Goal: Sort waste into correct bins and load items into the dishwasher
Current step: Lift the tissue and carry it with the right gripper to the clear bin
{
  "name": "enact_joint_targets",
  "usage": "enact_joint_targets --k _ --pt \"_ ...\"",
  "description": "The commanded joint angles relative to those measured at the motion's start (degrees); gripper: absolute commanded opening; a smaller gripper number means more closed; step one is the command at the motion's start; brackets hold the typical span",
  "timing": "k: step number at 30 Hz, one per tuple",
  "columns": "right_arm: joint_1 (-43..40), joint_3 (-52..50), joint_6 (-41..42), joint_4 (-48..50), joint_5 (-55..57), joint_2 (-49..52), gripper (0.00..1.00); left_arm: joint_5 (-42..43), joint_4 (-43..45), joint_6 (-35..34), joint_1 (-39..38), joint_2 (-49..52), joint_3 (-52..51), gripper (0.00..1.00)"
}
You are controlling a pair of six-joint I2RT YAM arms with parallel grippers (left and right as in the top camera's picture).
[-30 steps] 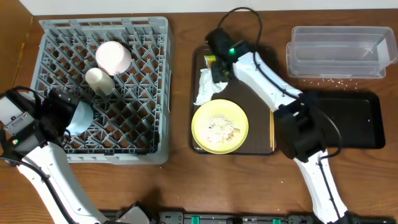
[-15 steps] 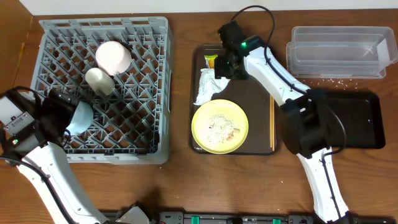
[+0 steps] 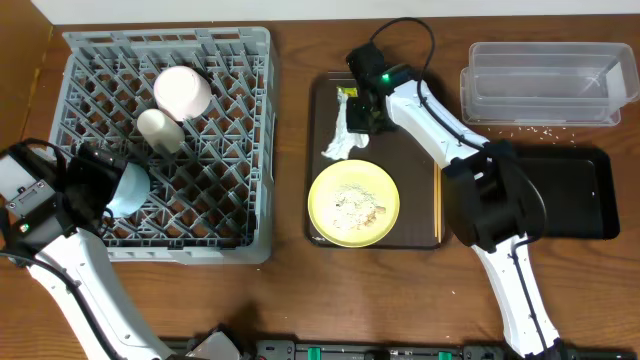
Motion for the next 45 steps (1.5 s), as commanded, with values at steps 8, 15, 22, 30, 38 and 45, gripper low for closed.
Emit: enact_joint_targets --k 8,15,22,30,38,45 --pt "-2.8 1.5 -3.5 -2.4 0.9 -7.3 0.01 0.5 0.0 0.1 0.0 0.3 0.1 0.89" --pt "-7.7 1.5 -4.4 -2.6 0.6 -17.2 0.01 0.5 0.0 0.1 0.0 0.3 0.1 0.89" --pt "-12.8 1.5 -4.4 -2.4 -7.2 -22.0 0.03 0.5 0.0 0.1 0.0 0.3 0.1 0.89" --pt "-22.5 1.5 -4.3 -2.0 -11.5 -23.3 0.01 0.5 0.0 0.1 0.0 0.3 0.1 0.90" --pt "-34.5 1.5 -2.3 -1.3 -20.7 -23.3 0.01 0.5 0.0 0.1 0.0 0.3 0.1 0.90" --pt "-38.1 1.3 -2.2 -3.0 -12.5 -23.1 0.03 0.5 0.0 0.1 0.0 0.3 0.1 0.89"
